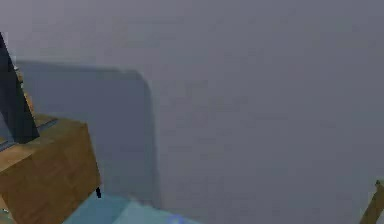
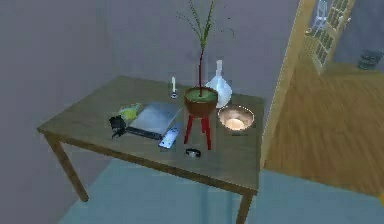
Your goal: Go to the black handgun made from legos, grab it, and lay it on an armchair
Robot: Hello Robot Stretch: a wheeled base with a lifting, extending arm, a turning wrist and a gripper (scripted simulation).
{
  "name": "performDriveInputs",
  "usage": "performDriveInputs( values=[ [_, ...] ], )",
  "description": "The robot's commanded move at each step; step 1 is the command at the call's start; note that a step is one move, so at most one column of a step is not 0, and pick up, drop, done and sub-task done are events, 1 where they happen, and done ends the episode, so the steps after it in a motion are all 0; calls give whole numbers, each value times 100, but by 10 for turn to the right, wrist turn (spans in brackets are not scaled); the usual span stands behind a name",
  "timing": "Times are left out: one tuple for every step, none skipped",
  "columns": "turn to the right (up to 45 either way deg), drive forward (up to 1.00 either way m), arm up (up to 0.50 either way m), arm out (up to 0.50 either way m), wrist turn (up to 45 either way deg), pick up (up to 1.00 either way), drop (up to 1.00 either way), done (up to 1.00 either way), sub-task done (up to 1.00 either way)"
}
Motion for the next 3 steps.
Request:
performDriveInputs(
  values=[
    [-240,0,0,0,0,0,0,0,0],
    [450,0,0,0,0,0,0,0,0],
    [120,0,0,0,0,0,0,0,0]
  ],
)
